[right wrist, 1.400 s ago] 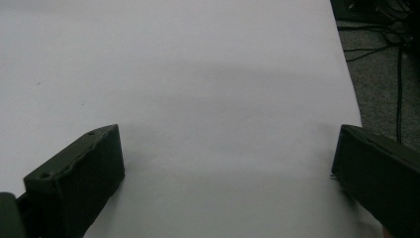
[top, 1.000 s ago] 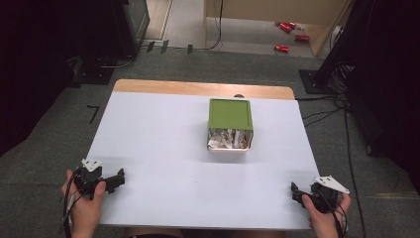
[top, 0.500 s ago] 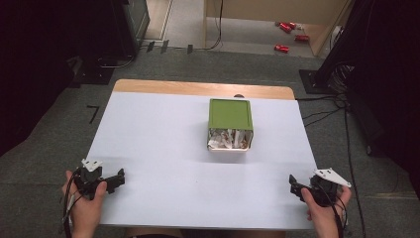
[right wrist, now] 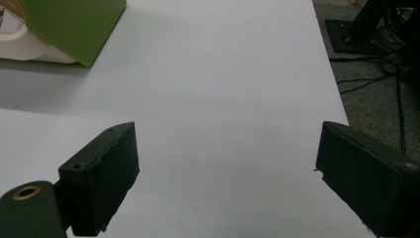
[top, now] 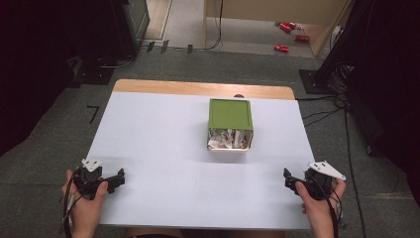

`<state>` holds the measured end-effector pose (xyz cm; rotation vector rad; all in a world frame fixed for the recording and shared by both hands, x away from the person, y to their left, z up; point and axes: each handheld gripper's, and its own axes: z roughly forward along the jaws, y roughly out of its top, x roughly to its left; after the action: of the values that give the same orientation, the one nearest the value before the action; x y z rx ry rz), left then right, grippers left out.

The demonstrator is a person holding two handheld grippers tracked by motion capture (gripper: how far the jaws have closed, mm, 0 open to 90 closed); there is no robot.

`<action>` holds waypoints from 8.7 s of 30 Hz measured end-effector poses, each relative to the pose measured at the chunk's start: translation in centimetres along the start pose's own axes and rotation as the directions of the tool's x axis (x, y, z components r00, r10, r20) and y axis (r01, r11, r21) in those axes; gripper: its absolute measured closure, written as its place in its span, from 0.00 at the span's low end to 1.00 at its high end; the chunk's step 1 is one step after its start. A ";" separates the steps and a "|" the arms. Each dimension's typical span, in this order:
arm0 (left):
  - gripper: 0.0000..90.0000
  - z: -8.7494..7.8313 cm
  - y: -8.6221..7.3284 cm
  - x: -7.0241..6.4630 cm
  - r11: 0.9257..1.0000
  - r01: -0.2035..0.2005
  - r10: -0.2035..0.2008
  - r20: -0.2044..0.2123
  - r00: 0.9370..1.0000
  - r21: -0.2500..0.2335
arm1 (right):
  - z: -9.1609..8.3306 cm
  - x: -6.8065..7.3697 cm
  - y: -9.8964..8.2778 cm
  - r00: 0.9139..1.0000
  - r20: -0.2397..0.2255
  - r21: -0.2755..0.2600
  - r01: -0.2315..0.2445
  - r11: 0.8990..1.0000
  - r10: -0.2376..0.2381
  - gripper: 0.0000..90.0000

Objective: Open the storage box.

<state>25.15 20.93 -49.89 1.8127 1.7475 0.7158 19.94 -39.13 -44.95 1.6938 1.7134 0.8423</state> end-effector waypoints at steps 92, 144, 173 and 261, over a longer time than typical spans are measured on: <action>0.00 0.0 0.0 0.0 1.000 -0.002 0.002 0.000 1.000 0.002 | 6.6 11.9 6.1 0.999 -0.038 -0.062 -0.015 0.998 0.012 0.57; 0.00 0.0 0.0 0.0 1.000 -0.003 0.003 0.000 1.000 0.004 | 8.5 12.7 5.1 0.997 -0.051 -0.047 -0.055 0.997 0.052 0.92; 0.00 0.0 0.0 0.0 1.000 -0.002 0.002 -0.001 1.000 0.002 | 6.0 12.7 3.1 0.993 -0.093 -0.005 -0.070 0.998 0.070 0.88; 0.00 0.0 0.0 0.0 1.000 -0.001 0.001 0.000 1.000 0.001 | 1.1 13.8 2.2 0.994 -0.040 -0.071 -0.104 0.992 0.102 0.99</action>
<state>25.17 20.93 -49.89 1.8145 1.7479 0.7155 21.83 -25.36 -43.55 1.7395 1.6100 0.9767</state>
